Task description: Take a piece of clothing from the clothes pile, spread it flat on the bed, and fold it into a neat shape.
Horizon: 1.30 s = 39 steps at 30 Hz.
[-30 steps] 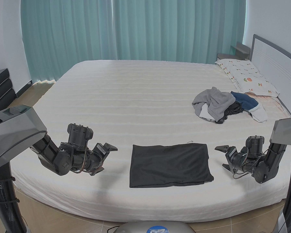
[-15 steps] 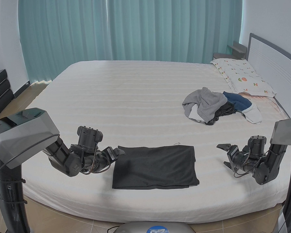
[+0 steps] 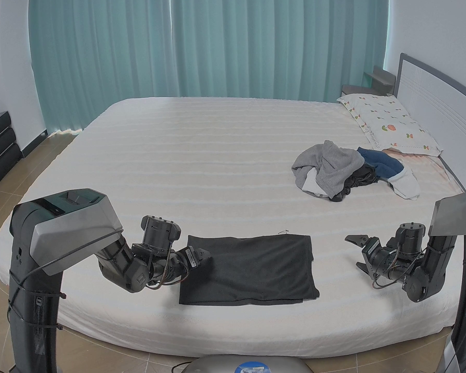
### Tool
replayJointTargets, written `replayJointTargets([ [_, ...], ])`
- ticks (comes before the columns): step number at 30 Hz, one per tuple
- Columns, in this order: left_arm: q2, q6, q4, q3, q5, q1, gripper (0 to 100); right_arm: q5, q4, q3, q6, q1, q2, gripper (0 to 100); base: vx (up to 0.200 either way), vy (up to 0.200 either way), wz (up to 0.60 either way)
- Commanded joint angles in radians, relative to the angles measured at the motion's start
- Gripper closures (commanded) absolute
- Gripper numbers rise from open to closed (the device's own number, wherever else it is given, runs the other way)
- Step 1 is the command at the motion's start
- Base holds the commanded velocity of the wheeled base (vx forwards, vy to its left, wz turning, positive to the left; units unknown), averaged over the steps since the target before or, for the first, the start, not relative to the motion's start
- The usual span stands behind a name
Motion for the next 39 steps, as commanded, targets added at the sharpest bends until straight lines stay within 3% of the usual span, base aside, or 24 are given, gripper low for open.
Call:
replayJointTargets([
  [1, 0.017, -0.003, -0.009, -0.011, -0.001, 0.0, 0, 0.001, -0.001, 0.0, 0.0, -0.001, 0.002, 0, 0.0, 0.0, 0.0],
  [9, 0.022, -0.009, -0.021, -0.015, -0.001, -0.005, 0, 0.007, -0.001, 0.0, 0.002, -0.002, 0.0, 0, 0.0, 0.0, 0.0],
  [10, 0.022, -0.009, -0.019, -0.015, -0.001, -0.005, 100, 0.007, -0.001, 0.0, 0.002, -0.002, 0.0, 0, 0.0, 0.0, 0.0],
  [39, 0.008, -0.038, -0.012, 0.003, 0.038, 0.006, 100, 0.005, -0.001, 0.003, 0.0, 0.002, 0.004, 0, 0.0, 0.0, 0.0],
])
